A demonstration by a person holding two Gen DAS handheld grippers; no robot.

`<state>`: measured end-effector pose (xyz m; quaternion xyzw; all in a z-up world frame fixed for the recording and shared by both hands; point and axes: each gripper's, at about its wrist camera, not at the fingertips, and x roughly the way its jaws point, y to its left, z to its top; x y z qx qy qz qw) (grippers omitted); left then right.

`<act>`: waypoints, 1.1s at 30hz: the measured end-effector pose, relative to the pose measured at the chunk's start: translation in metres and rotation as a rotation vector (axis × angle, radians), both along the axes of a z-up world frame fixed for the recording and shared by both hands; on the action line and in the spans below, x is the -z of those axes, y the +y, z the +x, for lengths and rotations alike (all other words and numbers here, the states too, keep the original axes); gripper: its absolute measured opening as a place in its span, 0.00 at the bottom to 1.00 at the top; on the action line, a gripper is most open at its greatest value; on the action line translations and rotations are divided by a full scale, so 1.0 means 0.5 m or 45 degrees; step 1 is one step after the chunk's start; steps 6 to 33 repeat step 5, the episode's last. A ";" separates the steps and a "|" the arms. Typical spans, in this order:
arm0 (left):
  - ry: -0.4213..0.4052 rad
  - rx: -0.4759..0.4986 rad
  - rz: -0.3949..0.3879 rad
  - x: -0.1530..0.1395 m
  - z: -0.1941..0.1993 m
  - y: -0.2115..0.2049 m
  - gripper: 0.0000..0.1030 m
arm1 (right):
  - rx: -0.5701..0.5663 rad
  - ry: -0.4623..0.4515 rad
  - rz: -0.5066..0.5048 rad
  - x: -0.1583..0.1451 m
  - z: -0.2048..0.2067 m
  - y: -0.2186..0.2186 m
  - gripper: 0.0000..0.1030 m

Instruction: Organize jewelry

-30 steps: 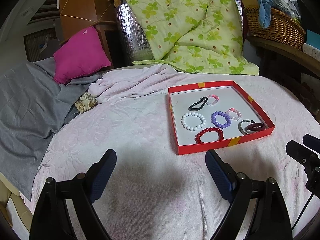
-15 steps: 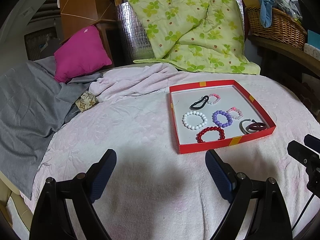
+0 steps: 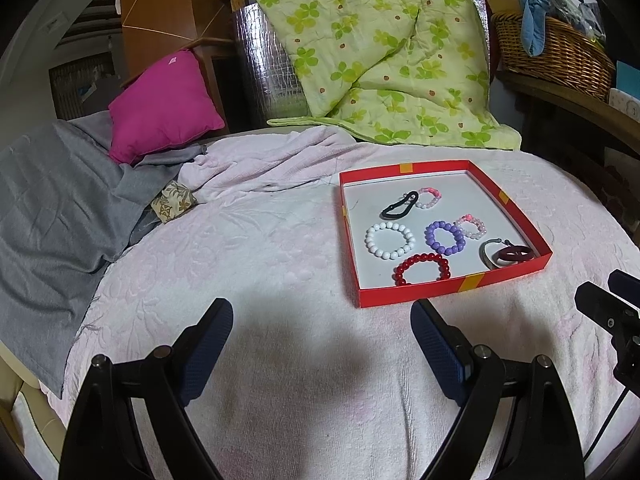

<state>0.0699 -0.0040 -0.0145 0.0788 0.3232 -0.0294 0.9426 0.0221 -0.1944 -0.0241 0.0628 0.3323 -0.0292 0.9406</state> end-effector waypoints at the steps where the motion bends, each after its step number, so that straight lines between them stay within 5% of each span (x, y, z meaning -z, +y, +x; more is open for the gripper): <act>1: -0.002 0.001 0.001 0.000 -0.001 -0.001 0.88 | 0.001 -0.001 0.000 0.000 0.000 -0.002 0.68; 33: -0.014 0.031 0.001 0.001 -0.002 -0.005 0.88 | 0.004 -0.002 -0.016 0.002 0.000 -0.004 0.68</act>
